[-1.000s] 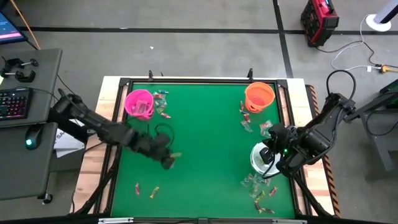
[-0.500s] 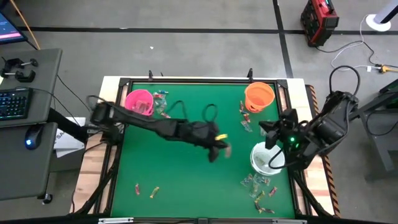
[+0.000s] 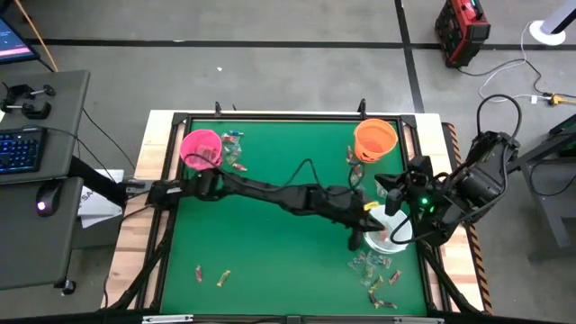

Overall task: Sort candy by brand, put in halloween buckets
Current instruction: Put the orange gummy into the white bucket, then put the green gummy into the white bucket

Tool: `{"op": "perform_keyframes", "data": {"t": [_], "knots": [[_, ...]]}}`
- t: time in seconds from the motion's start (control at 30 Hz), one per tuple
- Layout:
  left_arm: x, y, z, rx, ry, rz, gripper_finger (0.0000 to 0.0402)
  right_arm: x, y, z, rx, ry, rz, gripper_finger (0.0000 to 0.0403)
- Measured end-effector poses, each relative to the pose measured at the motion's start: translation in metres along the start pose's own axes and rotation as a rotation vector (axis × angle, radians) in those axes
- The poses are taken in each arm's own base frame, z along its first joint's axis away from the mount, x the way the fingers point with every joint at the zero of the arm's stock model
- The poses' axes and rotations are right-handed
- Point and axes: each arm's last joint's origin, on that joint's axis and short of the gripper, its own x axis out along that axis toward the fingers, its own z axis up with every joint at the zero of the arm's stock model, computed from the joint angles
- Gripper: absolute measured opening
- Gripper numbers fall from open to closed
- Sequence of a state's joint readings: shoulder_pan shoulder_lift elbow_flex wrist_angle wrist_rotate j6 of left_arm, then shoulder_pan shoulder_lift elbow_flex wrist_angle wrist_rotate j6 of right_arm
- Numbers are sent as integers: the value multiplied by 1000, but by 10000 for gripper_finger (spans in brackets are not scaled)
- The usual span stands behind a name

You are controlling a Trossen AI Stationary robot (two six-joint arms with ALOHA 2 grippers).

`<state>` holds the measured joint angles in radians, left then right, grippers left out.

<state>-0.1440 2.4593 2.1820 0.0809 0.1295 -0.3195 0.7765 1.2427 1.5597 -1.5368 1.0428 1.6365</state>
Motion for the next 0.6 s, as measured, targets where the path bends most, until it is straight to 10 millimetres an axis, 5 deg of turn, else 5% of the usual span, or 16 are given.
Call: {"op": "perform_keyframes", "data": {"t": [0.17,0.3,0.47,0.6], "knots": [[14,11,-19,11,24,13,12,0,0,0,0,1,0,0],[14,20,-22,7,42,26,62,0,0,0,-2,1,-1,0],[9,31,-10,19,39,49,154,0,-1,0,-11,0,-4,0],[-23,49,22,36,172,136,209,0,-1,0,-13,3,-5,0]]}}
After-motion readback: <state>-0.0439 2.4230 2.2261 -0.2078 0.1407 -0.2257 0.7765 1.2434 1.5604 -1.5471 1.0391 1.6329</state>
